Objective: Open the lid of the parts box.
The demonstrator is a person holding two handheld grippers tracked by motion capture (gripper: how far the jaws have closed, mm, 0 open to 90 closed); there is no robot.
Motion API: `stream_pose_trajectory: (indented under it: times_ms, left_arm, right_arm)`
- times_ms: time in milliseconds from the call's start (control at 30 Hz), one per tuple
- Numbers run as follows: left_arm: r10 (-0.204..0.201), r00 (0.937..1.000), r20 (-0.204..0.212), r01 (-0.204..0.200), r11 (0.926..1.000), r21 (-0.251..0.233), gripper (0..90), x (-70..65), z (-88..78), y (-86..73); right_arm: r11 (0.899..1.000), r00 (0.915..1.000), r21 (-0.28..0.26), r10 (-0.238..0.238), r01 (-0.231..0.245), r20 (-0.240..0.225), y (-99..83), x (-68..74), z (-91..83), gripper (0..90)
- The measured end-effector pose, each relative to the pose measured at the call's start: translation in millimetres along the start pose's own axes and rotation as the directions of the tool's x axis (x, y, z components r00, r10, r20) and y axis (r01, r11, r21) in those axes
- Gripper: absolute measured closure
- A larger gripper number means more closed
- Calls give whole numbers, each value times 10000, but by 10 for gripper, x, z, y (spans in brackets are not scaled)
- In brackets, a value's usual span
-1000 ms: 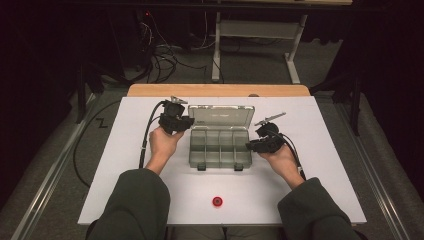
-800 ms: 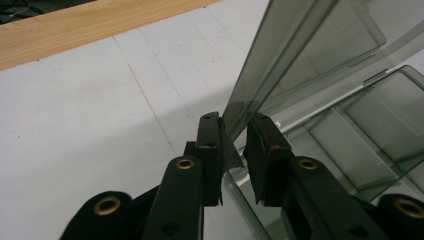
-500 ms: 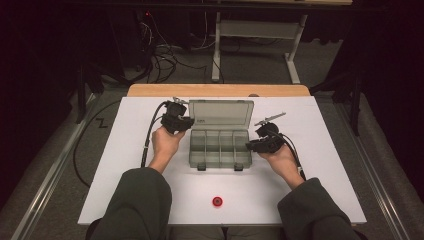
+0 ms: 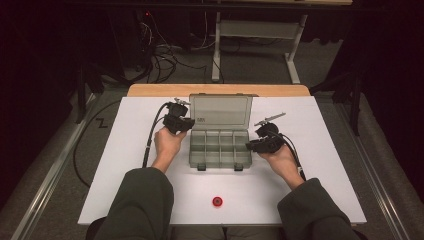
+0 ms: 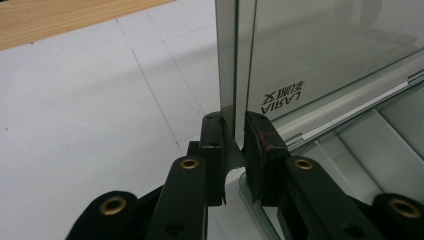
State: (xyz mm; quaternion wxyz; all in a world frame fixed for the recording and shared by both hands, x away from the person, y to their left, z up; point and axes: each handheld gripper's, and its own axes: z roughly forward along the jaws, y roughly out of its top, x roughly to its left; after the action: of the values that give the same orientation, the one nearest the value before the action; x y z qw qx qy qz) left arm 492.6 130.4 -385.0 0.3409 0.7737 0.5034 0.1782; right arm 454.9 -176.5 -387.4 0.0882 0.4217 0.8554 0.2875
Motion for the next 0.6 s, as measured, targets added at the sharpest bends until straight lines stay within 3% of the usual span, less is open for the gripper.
stream_pose_trajectory:
  times_ms: [600]
  left_arm:
    - [-92,10000,10,91,9997,247,784,25,106,-19]
  right_arm:
    - [9999,9997,-31,-150,151,181,-4,24,4,737]
